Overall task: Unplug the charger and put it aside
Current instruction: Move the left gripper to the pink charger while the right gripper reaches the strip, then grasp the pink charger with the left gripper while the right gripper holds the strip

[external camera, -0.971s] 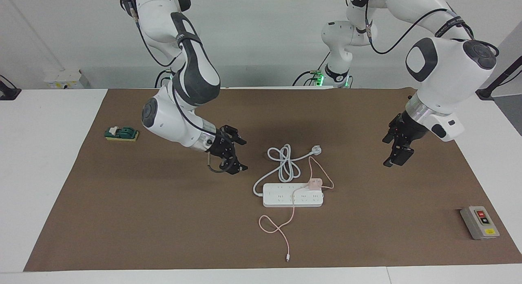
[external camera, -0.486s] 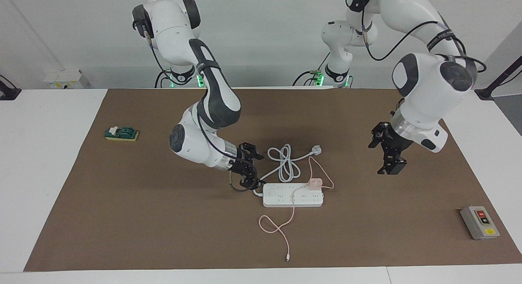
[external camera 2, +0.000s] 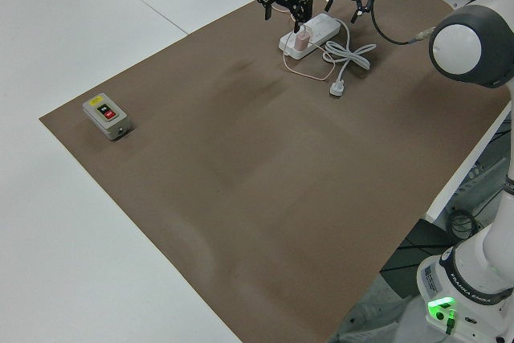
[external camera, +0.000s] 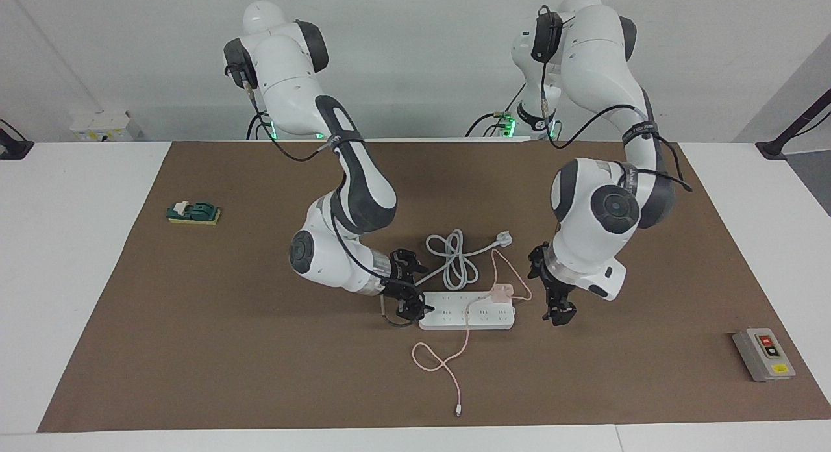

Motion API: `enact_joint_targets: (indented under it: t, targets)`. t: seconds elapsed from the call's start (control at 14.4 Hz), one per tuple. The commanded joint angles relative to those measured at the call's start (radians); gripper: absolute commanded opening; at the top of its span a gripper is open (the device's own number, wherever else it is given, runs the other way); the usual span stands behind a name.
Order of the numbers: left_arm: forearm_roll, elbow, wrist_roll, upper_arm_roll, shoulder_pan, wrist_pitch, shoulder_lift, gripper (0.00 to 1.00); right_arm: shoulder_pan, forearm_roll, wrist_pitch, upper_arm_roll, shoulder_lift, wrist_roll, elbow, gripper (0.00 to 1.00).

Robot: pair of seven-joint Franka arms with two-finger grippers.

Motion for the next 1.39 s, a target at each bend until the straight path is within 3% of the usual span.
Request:
enact_joint_targets:
  t: [0.0,0.28,0.49,0.9,1.11,1.32]
  targets:
    - [0.001,0.000,-0.023,0.028,-0.051,0.037,0.008,1.00,0.011,0.006,-0.017,-0.001,0.053,-0.044,0.082,1.00]
    - [0.001,-0.074,-0.040,0.030,-0.070,0.123,0.002,1.00,0.014,-0.028,-0.003,-0.001,0.076,-0.062,0.094,1.00]
    - [0.016,-0.244,-0.043,0.035,-0.095,0.225,-0.059,1.00,0.014,-0.032,0.000,-0.002,0.093,-0.069,0.128,1.00]
    - [0.019,-0.267,-0.043,0.035,-0.113,0.212,-0.078,1.00,0.028,-0.072,0.006,-0.011,0.109,-0.069,0.142,1.00]
    - [0.042,-0.213,-0.033,0.033,-0.101,0.118,-0.076,1.00,0.028,-0.132,-0.003,-0.011,0.116,-0.067,0.160,1.00]
    - [0.073,-0.277,-0.033,0.031,-0.125,0.181,-0.090,1.00,0.031,-0.133,0.014,-0.011,0.129,-0.067,0.180,1.00]
